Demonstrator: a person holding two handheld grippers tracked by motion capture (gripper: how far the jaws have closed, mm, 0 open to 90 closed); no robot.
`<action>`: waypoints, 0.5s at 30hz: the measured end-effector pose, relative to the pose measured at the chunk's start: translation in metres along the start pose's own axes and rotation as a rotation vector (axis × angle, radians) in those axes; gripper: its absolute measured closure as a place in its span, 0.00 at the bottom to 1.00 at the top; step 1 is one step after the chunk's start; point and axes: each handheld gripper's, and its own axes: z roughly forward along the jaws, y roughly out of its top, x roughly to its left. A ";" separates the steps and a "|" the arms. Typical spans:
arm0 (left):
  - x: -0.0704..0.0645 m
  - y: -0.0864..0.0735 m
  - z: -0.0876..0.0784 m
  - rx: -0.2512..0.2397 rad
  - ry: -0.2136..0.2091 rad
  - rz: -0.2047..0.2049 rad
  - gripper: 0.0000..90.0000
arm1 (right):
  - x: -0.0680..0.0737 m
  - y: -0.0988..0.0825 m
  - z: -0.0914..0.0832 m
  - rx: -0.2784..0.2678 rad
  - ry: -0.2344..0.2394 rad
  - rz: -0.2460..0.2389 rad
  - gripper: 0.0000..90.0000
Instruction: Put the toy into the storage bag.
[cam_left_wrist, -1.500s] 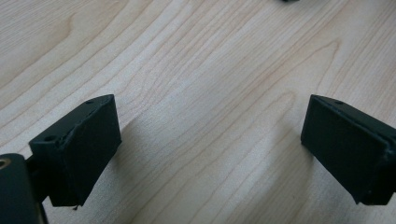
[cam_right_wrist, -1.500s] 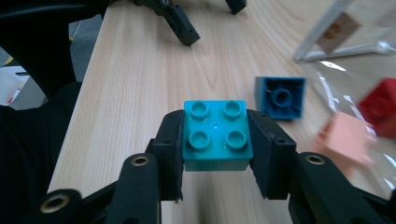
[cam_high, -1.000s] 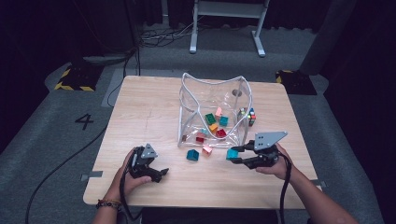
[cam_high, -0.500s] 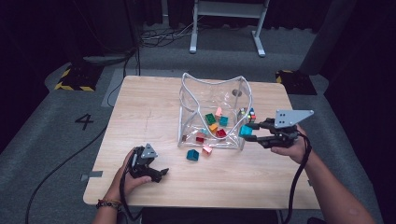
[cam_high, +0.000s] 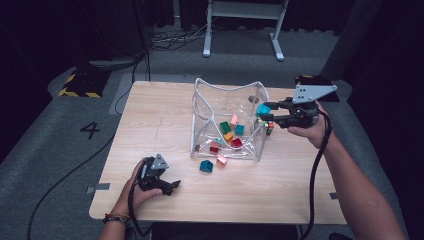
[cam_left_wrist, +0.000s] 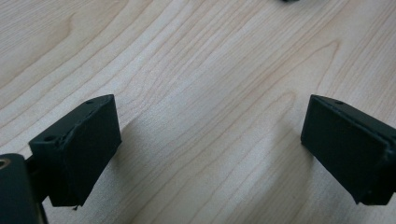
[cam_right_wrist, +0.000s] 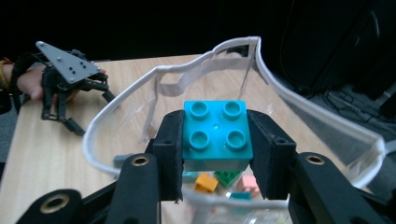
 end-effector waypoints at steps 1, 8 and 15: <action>0.000 0.000 0.000 0.000 0.003 0.003 0.06 | -0.003 0.001 0.003 0.000 0.005 -0.008 0.66; 0.000 0.000 0.000 0.001 -0.003 -0.001 0.06 | -0.022 0.013 0.032 0.067 -0.018 -0.005 0.66; 0.000 0.000 0.000 0.001 -0.001 0.000 0.06 | -0.034 0.023 0.063 0.142 -0.026 -0.011 0.66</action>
